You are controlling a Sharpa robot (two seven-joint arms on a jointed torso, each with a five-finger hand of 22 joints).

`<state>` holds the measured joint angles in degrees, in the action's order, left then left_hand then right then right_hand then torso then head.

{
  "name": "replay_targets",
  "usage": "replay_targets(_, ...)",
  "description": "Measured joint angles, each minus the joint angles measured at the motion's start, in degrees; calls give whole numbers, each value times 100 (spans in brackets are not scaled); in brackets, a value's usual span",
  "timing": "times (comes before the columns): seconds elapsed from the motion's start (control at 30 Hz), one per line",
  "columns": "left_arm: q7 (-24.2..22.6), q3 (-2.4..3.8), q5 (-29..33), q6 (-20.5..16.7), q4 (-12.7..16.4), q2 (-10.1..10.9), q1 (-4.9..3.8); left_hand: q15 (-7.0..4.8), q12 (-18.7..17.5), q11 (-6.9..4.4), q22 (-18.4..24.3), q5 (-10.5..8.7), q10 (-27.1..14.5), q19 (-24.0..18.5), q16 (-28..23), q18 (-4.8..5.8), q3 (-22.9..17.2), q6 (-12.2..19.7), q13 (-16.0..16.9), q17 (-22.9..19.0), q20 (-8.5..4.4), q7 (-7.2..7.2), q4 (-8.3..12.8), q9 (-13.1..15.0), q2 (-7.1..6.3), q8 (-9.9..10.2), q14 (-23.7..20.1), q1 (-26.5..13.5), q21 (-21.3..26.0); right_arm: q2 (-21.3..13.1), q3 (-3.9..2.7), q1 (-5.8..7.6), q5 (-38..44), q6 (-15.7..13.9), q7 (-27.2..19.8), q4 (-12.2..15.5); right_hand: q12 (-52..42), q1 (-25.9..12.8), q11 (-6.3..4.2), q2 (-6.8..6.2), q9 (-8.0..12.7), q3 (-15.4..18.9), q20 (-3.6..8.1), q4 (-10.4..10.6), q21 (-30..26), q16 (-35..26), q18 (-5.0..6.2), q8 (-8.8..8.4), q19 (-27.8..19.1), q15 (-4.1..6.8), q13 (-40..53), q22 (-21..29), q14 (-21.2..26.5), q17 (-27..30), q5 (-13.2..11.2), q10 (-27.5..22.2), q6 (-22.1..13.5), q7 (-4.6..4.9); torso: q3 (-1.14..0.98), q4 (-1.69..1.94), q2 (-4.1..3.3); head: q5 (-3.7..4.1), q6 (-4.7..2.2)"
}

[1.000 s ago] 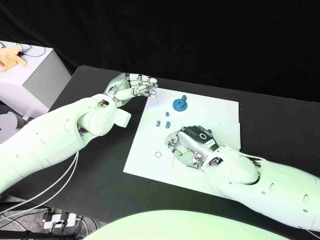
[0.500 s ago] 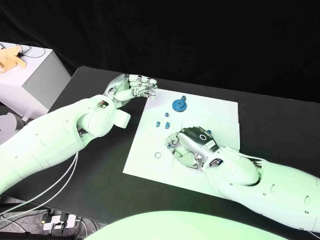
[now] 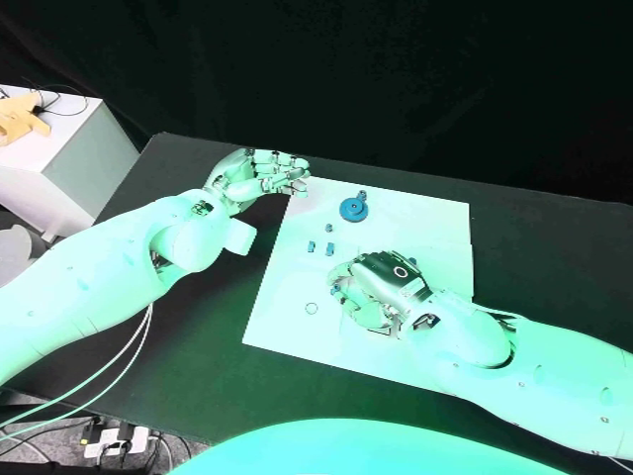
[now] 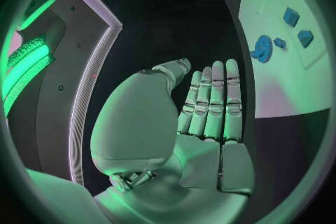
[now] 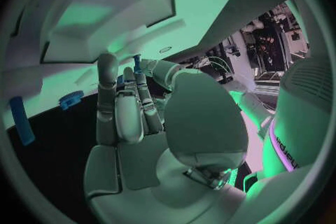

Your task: Assemble the parts on the task board

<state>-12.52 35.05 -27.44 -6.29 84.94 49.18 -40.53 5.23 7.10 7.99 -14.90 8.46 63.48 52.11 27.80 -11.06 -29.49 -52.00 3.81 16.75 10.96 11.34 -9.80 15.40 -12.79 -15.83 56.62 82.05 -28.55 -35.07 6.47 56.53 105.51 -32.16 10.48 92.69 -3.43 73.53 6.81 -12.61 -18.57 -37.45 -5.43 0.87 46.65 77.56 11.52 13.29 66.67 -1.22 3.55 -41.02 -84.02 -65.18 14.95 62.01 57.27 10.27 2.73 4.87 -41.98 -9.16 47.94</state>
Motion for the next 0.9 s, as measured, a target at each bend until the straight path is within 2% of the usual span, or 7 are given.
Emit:
replay_targets(0.3,18,0,-2,25,-1,1,0,22,0,0,0,0,0,0,-29,0,0,0,0,-1,0,0,0,0,0,0,-22,0,0,-17,-1,1,4,15,27,29,-15,22,-18,-22,0,41,-11,-10,0,0,6,0,-51,0,0,0,0,14,0,-63,-1,1,-1,0,0,8,-2)
replay_targets(0.43,22,0,-2,30,-3,2,0,22,0,0,0,0,0,0,-29,0,0,0,0,-1,0,0,0,0,0,0,-22,0,0,-32,0,1,5,22,28,53,-102,22,-42,-22,0,78,-43,-17,-1,0,8,0,-83,0,21,0,0,-39,0,-40,55,-56,-1,0,0,8,0)
replay_targets(0.57,26,0,-3,33,-3,2,0,22,0,0,5,0,0,0,-29,0,0,0,0,9,0,0,0,-5,0,0,-22,0,0,-41,2,-1,5,24,29,72,-152,47,-60,-36,-7,78,-74,-17,-1,23,13,0,-114,0,21,0,1,-77,0,61,57,-57,-1,0,0,8,4)
replay_targets(0.67,28,0,-3,34,-3,2,0,22,0,0,5,0,0,0,-29,0,0,0,-1,8,0,0,0,-5,0,0,-22,0,0,-44,4,-3,4,21,28,95,-232,76,-84,-15,-11,78,-94,-17,-130,45,33,0,-153,0,33,0,1,-110,-32,207,93,-92,0,0,0,8,4)
replay_targets(0.7,29,0,-3,35,-3,2,0,22,0,0,5,0,0,0,-29,0,0,0,0,8,0,0,0,-5,0,0,-22,0,0,-44,12,-6,2,22,26,101,-280,78,-108,-13,-17,78,-131,-17,-320,78,-163,0,-233,-2,43,315,2,-146,-32,302,112,-110,0,0,0,6,4)
replay_targets(0.77,31,0,-3,36,-3,2,0,22,0,0,5,0,0,0,-29,0,0,0,0,8,0,0,0,-5,0,0,-22,0,0,-50,30,-29,-9,24,25,109,-309,99,-132,8,-18,78,-79,-17,-286,91,-174,0,-201,21,47,375,20,-180,-32,379,113,-112,1,1,0,4,3)
replay_targets(0.9,34,0,-4,36,-5,3,1,22,-24,0,5,0,0,0,-29,0,0,0,-1,13,0,0,0,-5,0,0,-22,0,0,-64,29,-35,-29,23,24,133,-306,99,-143,8,-17,78,-61,-17,-264,91,-177,0,-183,36,43,373,6,-197,-32,389,113,-112,0,2,0,3,1)
